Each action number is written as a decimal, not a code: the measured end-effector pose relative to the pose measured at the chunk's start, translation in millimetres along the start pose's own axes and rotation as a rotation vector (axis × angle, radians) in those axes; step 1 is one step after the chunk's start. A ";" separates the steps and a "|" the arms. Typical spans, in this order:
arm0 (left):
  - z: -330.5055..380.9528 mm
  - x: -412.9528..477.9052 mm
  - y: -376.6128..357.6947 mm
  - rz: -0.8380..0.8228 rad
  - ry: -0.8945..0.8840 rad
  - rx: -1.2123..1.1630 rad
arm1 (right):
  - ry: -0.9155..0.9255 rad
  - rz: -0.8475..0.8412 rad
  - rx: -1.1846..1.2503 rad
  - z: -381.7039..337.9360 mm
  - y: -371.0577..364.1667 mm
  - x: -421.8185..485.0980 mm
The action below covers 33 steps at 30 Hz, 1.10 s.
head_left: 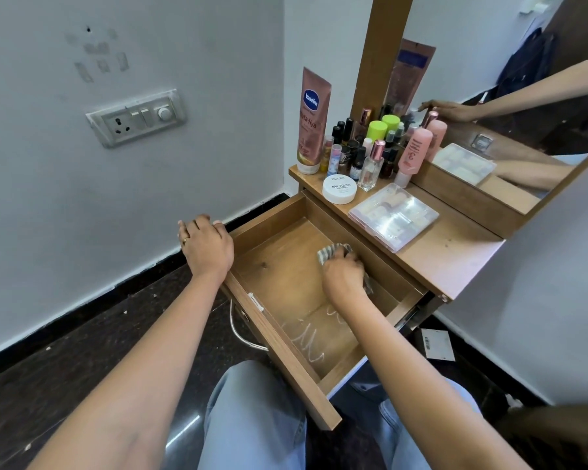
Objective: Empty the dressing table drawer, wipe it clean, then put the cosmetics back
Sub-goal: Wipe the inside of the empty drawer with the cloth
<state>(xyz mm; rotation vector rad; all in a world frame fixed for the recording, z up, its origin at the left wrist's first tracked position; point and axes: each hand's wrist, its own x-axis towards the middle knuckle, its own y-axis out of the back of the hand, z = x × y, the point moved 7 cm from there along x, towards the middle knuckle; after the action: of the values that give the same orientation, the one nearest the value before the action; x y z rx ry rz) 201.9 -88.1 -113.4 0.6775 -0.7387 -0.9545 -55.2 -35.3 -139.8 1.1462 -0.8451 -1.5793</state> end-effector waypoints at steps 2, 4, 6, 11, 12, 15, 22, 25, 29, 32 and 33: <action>-1.0 0.8 -1.4 -0.003 -0.003 0.004 | -0.061 -0.036 0.001 7.6 -11.0 -11.4; -2.1 1.9 -2.5 -0.009 0.000 0.007 | -0.131 -0.071 0.006 13.4 -20.0 -20.0; -1.1 1.3 -1.5 -0.012 0.002 0.006 | -0.181 -0.104 0.009 16.7 -24.3 -26.1; -0.6 -0.6 0.5 -0.015 0.009 0.008 | -0.284 -0.193 0.073 25.2 -25.4 -34.7; 0.0 -0.8 0.8 -0.019 0.011 0.006 | -0.299 -0.216 0.090 27.5 -24.8 -36.2; 2.6 -2.8 3.9 -0.017 0.035 -0.019 | -0.272 -0.271 0.150 33.7 -22.1 -37.5; -0.2 -0.6 0.1 -0.017 0.034 -0.017 | -0.205 -0.412 0.305 50.7 -10.6 -42.6; -1.4 -0.1 -1.3 -0.012 0.041 -0.022 | -0.171 -0.417 0.346 40.9 -6.3 -51.4; -1.1 -0.3 -1.2 -0.003 0.039 -0.039 | -0.044 -0.416 0.333 -3.6 -15.4 -70.6; -1.5 0.4 -1.7 -0.002 0.029 -0.041 | 0.006 -0.420 0.262 -24.9 -23.8 -79.6; -1.9 0.7 -2.5 -0.002 0.020 -0.036 | 0.001 -0.439 0.239 -25.1 -27.7 -78.0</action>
<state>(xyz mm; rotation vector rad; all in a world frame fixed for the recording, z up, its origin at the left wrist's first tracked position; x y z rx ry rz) 202.5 -89.4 -116.3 0.6556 -0.7020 -0.9596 -33.3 47.6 -151.5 1.5852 -0.8350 -1.8644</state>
